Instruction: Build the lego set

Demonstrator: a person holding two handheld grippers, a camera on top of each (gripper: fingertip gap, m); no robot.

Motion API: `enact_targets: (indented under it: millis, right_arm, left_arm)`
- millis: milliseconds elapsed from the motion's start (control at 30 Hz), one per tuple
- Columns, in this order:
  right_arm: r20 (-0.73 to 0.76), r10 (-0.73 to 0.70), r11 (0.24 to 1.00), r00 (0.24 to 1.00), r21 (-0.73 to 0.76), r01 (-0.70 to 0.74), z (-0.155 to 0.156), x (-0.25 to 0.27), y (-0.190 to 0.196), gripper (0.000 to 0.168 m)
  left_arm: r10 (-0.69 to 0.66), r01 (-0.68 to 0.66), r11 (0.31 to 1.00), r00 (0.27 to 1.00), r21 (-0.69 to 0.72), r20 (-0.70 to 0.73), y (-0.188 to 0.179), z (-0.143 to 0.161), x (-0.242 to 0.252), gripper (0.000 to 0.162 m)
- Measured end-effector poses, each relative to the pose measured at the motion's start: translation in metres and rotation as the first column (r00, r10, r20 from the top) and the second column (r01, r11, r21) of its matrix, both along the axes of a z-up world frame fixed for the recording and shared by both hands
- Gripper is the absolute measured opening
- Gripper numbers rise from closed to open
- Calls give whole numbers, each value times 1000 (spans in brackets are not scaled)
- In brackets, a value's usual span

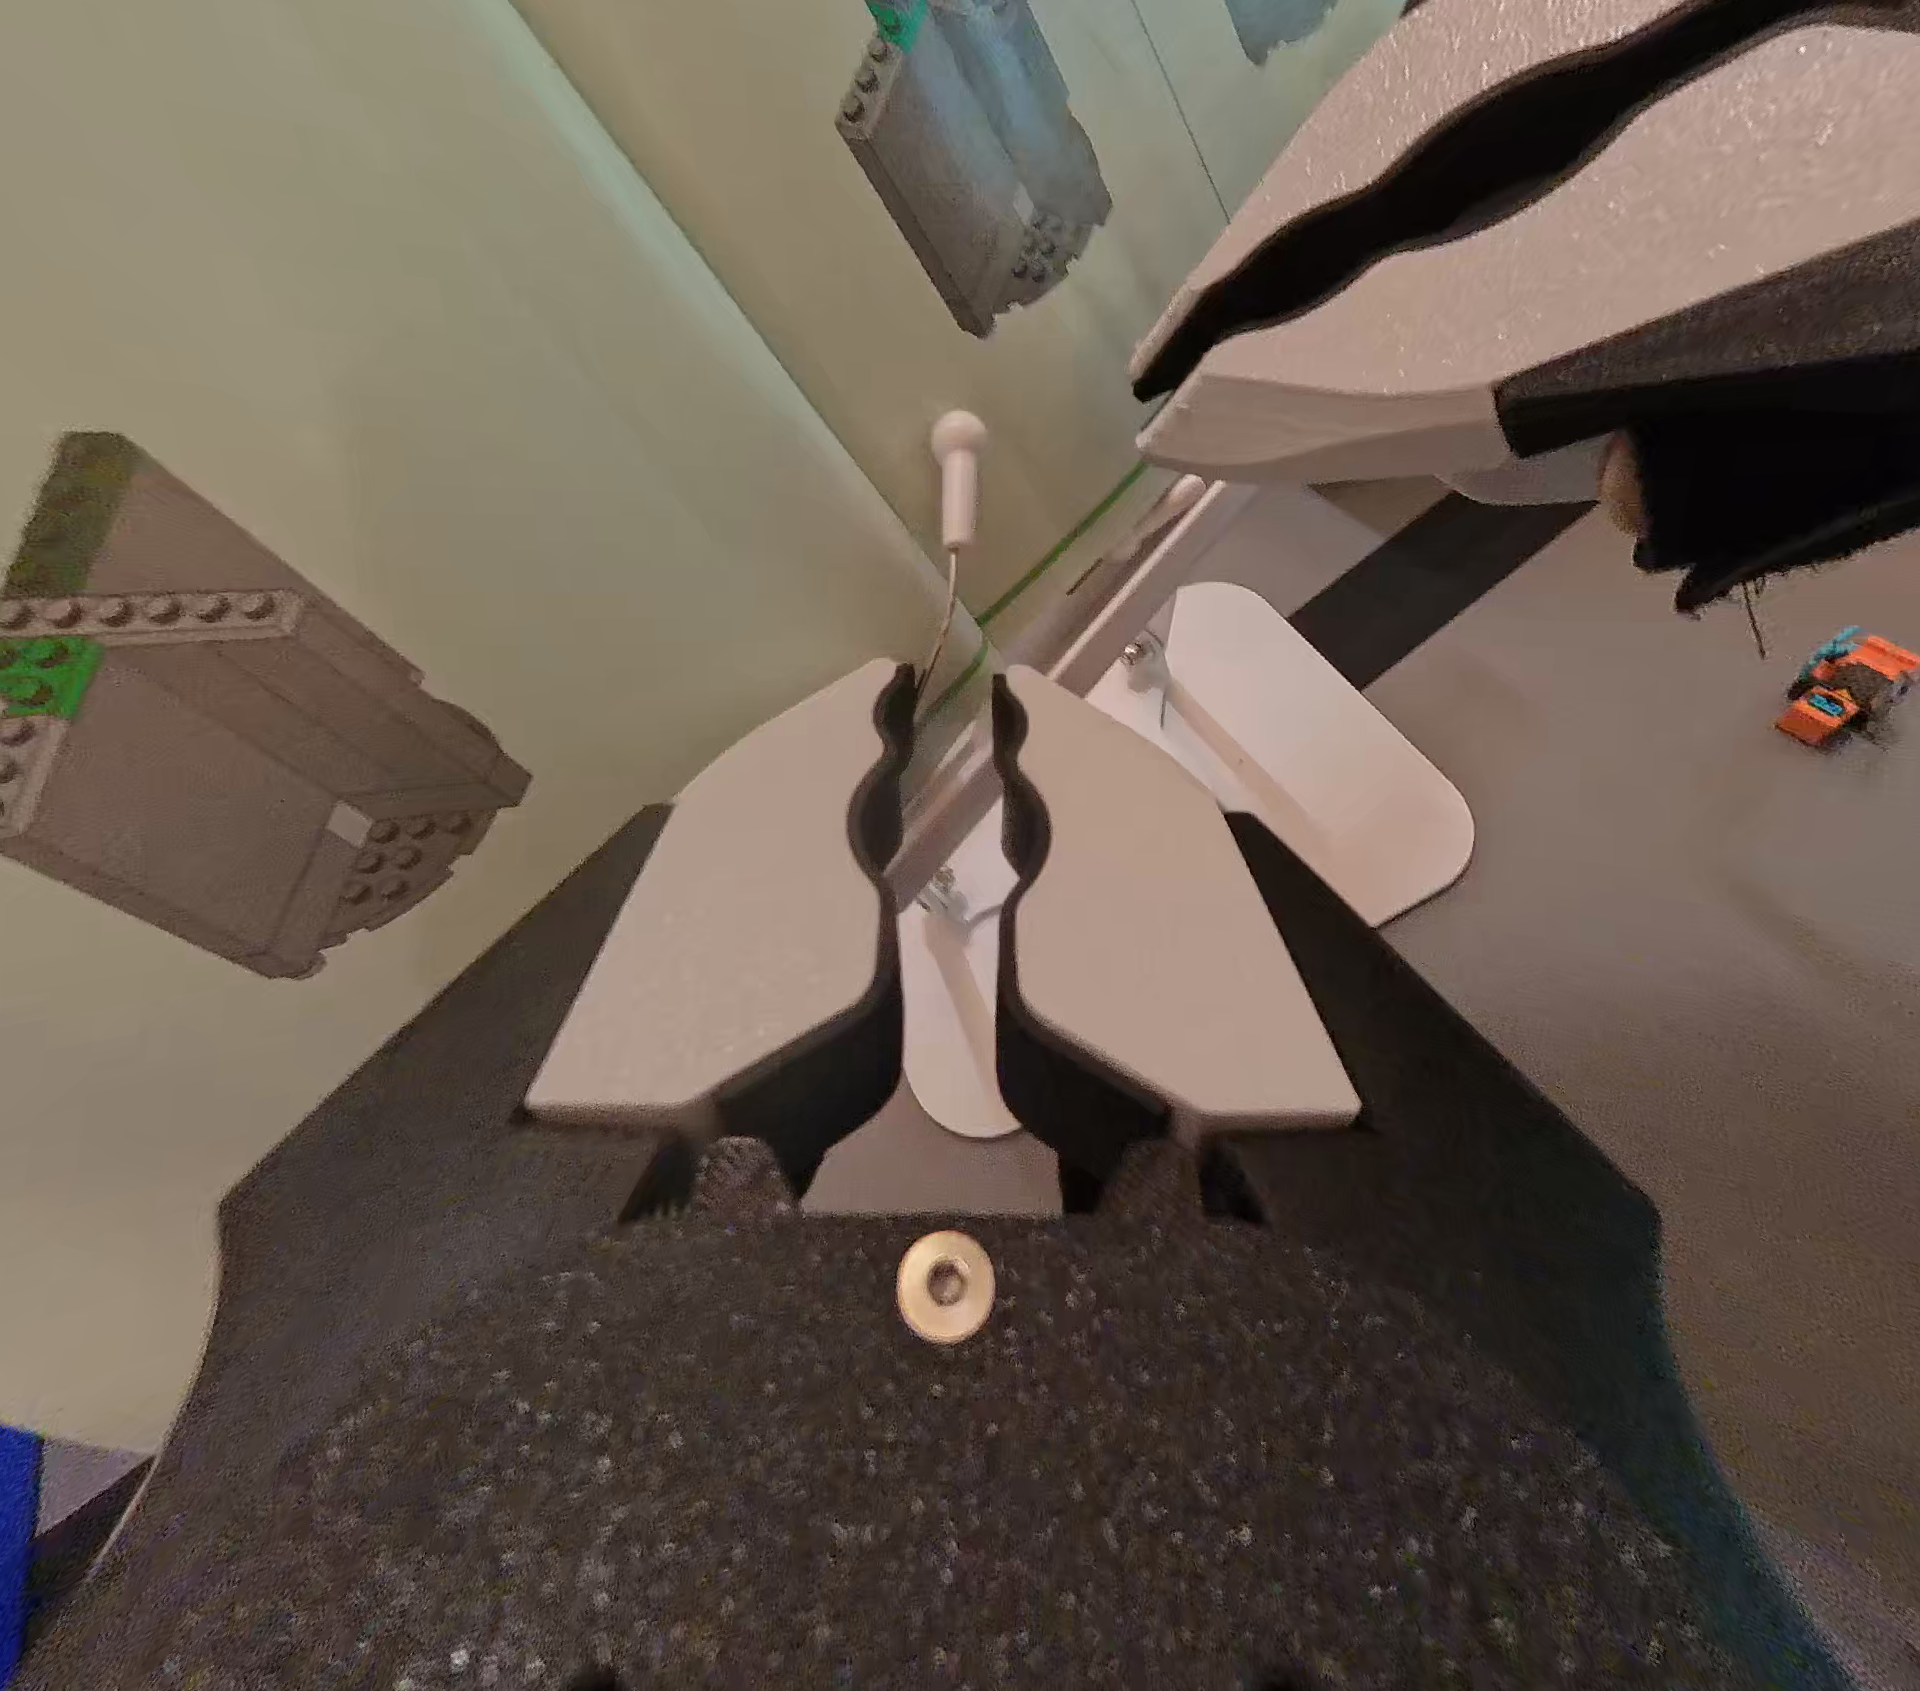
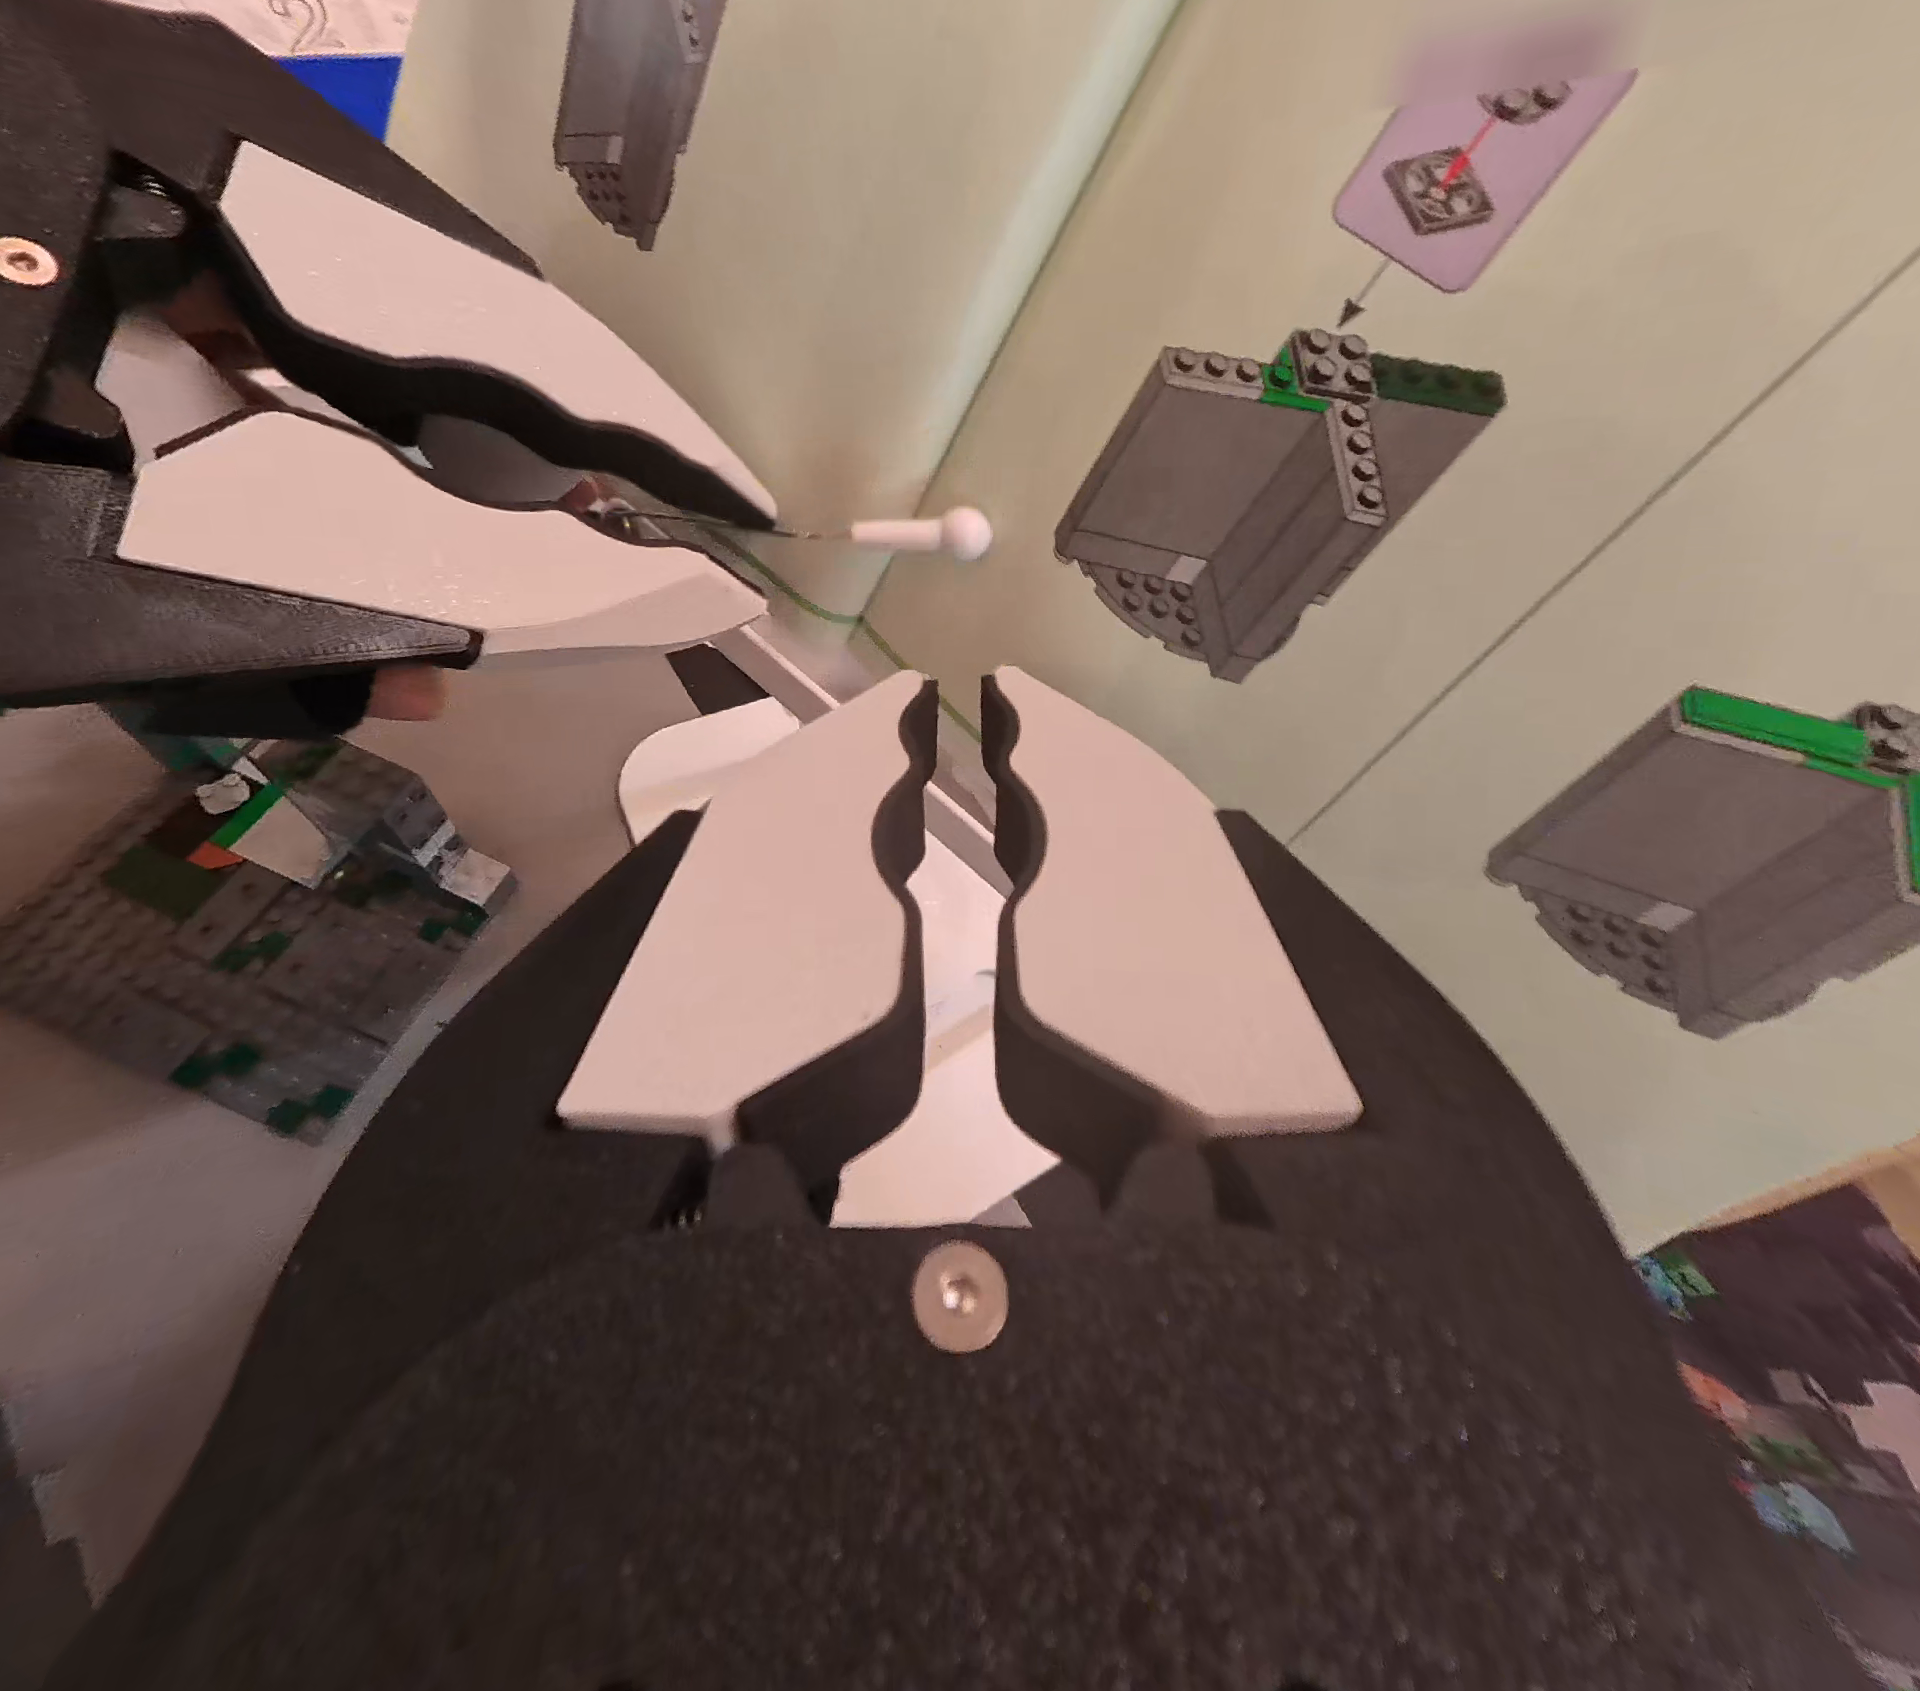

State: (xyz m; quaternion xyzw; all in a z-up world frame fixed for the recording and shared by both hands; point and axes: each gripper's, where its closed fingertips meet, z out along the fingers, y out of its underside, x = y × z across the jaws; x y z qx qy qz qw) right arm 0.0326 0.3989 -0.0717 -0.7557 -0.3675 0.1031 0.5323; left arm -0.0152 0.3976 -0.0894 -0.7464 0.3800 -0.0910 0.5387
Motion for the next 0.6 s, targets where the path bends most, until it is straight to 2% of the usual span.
enact_targets:
  millis: [100, 333, 467, 600]
  right_arm:
    - [0, -13, 1000, 1000, -4, 13, -4, 4, 0, 7]
    - [23, -39, 999, 999, 13, 38, -7, 18, 0, 8]
    - [11, -62, 998, 998, 19, 62, -6, 33, 1, 9]
    - [89, -122, 992, 989, 56, 117, -16, 64, 4, 12]
  left_arm:
    - [-16, 15, 999, 1000, -38, -6, -2, -8, 3, 8]
    - [-21, 22, 999, 999, -34, 28, -6, -6, 2, 13]
    - [-14, 15, 1000, 997, -9, 82, -15, 4, -11, 18]
    - [2, 2, 1000, 989, -25, 151, -28, 5, -37, 19]
